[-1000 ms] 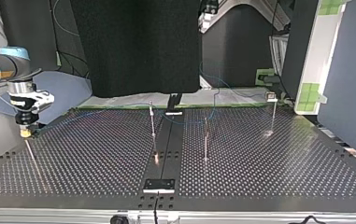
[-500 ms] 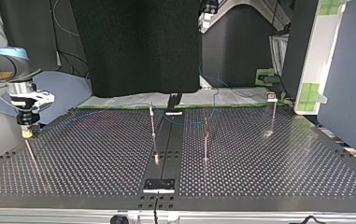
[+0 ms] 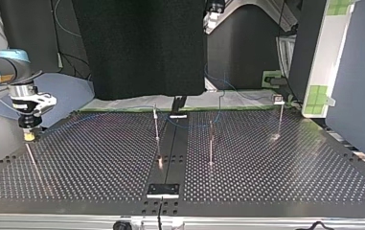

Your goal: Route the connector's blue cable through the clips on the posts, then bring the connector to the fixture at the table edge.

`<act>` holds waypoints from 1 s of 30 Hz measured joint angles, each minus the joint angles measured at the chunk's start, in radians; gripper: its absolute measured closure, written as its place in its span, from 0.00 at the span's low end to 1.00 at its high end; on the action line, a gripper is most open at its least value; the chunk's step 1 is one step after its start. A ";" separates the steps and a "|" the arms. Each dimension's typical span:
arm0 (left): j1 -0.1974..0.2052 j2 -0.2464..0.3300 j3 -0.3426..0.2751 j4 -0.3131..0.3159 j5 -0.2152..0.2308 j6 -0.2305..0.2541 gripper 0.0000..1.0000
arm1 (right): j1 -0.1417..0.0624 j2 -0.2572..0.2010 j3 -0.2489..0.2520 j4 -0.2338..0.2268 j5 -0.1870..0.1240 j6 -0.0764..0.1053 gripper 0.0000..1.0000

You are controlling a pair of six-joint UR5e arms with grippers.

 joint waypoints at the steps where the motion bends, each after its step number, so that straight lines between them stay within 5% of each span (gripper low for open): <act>1: 0.000 -0.004 0.000 0.000 -0.002 0.001 0.00 | 0.000 0.000 0.000 -0.001 -0.001 0.000 1.00; 10: -0.002 -0.043 0.008 0.001 -0.010 -0.002 0.00 | 0.000 0.002 -0.004 -0.007 -0.013 -0.001 1.00; 22: 0.013 0.049 0.035 -0.025 0.079 -0.091 0.00 | 0.003 0.004 -0.005 -0.006 -0.014 -0.001 1.00; 30: 0.002 0.007 0.104 -0.091 0.138 -0.049 0.00 | 0.003 0.004 -0.005 -0.002 -0.014 -0.006 1.00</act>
